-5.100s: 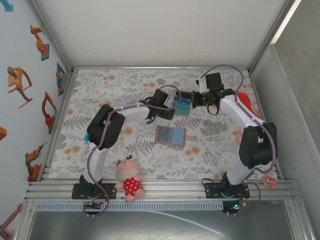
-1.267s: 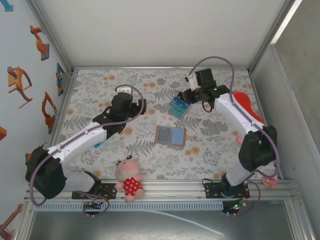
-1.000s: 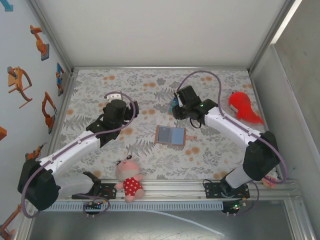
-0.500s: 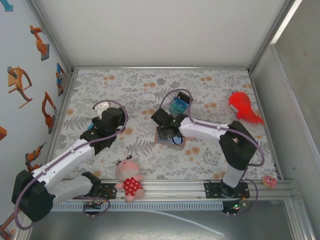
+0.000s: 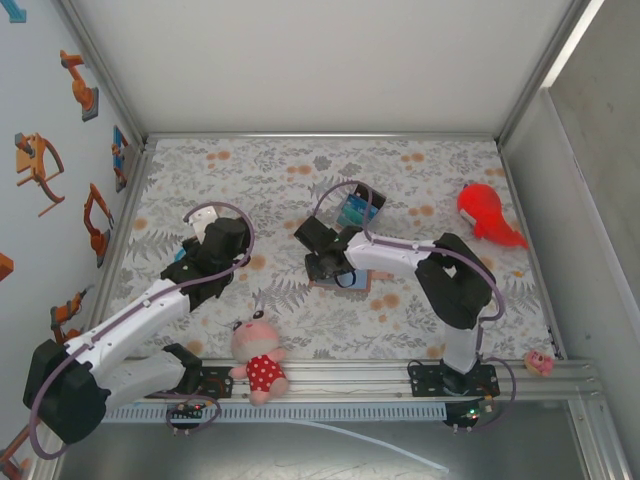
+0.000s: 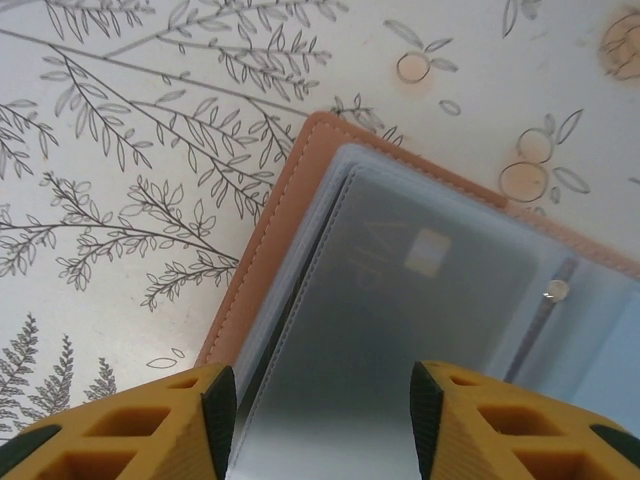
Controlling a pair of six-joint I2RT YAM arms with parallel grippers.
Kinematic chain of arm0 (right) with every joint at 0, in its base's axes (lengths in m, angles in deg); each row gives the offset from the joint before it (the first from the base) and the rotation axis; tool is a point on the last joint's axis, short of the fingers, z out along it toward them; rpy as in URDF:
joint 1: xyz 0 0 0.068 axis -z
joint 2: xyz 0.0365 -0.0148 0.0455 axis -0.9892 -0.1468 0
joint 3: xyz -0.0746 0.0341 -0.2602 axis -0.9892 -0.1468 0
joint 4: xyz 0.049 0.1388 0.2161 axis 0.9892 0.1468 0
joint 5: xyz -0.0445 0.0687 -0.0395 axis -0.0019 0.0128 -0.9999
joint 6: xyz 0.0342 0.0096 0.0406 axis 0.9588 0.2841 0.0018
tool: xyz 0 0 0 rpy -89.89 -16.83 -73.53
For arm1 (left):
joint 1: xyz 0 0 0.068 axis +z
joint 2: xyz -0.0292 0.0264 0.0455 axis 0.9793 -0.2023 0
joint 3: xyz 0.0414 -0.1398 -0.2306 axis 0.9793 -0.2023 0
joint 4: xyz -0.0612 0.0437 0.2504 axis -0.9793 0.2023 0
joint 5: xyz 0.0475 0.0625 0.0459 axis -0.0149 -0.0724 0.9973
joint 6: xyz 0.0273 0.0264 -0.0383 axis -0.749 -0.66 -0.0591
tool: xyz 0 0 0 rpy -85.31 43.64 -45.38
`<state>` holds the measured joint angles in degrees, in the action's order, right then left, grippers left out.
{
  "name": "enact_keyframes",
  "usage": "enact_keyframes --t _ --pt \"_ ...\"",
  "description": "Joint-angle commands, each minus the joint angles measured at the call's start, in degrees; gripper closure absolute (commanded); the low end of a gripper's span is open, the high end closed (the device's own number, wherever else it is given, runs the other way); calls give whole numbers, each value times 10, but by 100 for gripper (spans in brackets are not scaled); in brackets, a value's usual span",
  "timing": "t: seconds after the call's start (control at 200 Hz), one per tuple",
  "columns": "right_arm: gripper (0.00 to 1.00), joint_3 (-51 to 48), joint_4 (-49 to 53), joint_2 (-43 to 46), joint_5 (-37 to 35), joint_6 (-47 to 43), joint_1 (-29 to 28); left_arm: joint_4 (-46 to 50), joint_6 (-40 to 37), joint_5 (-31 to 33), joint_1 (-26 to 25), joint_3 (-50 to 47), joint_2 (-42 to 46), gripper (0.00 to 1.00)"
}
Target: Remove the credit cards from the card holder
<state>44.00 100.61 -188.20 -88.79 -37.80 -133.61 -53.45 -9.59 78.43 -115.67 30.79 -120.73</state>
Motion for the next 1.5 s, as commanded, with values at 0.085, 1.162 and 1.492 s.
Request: enact_keyframes --t 0.085,1.162,1.492 --pt "50 0 -6 -16 18 10 1 12 8 6 4 17 -13 3" --pt "90 -93 -36 64 116 -60 2 11 -10 -12 -15 35 -21 3" --pt "83 -107 -4 113 71 -83 2 -3 -29 2 -40 43 -40 3"
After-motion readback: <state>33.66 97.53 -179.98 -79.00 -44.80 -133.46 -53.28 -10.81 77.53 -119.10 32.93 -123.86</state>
